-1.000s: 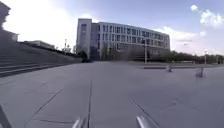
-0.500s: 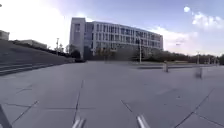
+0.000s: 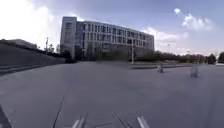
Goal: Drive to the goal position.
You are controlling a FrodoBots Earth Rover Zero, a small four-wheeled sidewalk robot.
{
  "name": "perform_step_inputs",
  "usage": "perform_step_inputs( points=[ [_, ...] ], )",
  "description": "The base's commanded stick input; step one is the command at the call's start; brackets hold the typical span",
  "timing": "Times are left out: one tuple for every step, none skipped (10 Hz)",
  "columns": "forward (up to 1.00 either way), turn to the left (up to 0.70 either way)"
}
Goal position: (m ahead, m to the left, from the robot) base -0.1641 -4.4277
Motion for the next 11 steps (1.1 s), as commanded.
perform_step_inputs(
  points=[
    [1.0,-0.27],
    [1.0,-0.27],
    [1.0,-0.27],
    [1.0,-0.27],
    [1.0,-0.27],
    [1.0,-0.27],
    [1.0,-0.27],
    [1.0,-0.27],
    [1.0,-0.27],
    [1.0,-0.27],
    [1.0,-0.27]
  ],
)
